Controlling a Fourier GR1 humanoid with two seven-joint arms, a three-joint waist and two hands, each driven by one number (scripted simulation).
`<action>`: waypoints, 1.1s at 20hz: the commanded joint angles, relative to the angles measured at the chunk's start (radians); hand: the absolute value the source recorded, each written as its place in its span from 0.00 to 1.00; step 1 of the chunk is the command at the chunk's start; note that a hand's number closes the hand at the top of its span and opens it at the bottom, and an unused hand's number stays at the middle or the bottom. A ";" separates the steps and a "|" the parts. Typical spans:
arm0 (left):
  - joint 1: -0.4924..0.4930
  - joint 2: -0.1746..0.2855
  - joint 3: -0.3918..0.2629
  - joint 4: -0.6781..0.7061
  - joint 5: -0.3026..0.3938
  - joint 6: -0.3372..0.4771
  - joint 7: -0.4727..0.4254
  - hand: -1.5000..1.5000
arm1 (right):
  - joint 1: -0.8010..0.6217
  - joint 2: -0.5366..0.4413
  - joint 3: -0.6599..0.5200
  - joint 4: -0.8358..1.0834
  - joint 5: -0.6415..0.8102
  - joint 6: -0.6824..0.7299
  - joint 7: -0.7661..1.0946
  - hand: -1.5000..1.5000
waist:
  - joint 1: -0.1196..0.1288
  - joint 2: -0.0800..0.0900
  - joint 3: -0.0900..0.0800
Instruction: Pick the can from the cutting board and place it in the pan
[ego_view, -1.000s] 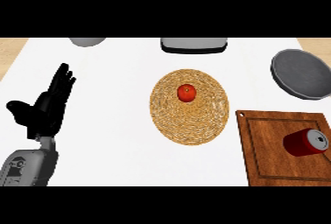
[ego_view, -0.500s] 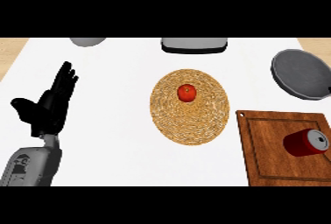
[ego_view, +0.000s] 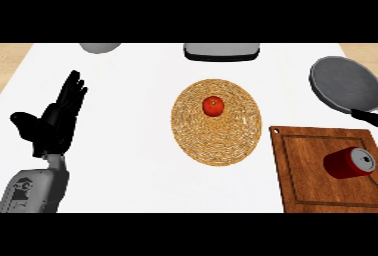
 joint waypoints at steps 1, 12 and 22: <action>0.013 -0.013 -0.005 -0.024 -0.014 0.008 -0.007 0.50 | 0.034 0.031 0.061 -0.021 0.125 -0.063 0.005 0.00 | 0.000 0.000 0.000; -0.016 0.003 0.044 0.036 0.008 -0.050 -0.023 0.50 | -0.067 0.079 0.095 0.108 0.301 -0.058 0.003 0.00 | 0.002 0.001 0.000; -0.021 -0.010 0.046 0.014 -0.025 -0.037 0.001 0.50 | -0.136 0.118 0.098 0.169 0.417 -0.033 -0.019 0.00 | 0.002 0.001 0.000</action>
